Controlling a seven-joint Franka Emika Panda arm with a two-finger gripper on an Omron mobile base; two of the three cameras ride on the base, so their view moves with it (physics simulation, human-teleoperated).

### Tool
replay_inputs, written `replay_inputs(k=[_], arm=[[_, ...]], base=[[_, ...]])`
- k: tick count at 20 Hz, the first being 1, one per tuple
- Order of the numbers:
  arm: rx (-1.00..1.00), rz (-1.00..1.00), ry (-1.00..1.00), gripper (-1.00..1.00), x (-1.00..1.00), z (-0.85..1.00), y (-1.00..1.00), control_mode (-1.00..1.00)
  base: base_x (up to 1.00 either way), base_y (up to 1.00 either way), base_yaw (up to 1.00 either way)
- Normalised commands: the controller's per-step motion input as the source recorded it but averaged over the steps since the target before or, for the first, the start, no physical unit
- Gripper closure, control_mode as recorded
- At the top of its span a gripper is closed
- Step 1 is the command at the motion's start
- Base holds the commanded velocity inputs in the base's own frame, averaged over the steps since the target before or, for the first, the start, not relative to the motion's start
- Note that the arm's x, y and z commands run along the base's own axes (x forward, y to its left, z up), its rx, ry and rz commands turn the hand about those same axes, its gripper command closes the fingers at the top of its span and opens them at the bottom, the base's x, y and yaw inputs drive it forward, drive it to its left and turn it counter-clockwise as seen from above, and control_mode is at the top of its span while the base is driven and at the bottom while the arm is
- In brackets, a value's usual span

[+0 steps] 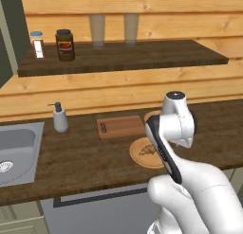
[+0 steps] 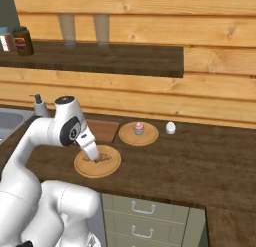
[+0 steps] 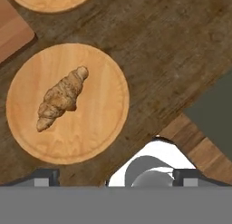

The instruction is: From the different types of pastries on the counter, select a croissant and place it on the cutting board. Then retrieve a jar of jam from the cabinet and place it alongside the croissant on the cutting board.

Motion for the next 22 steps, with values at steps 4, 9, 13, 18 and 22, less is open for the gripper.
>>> replay_inputs(k=[4, 9, 13, 18, 22], arm=[[0.07, 0.02, -0.01, -1.00, 0.33, -0.41, 0.05, -1.00], [0.00, -0.01, 0.00, -1.00, 0.41, -0.15, 0.02, -1.00], [0.00, -0.02, 0.00, -1.00, 0.41, -0.14, 0.09, -1.00], [0.00, -0.01, 0.00, -1.00, 0.34, -0.30, 0.08, -1.00], [0.00, -0.01, -0.02, -1.00, 0.43, -0.44, 0.07, -1.00]], base=[[0.00, 0.00, 0.00], [0.00, 0.00, 0.00], [0.00, 0.00, 0.00], [0.00, 0.00, 0.00], [0.00, 0.00, 0.00]])
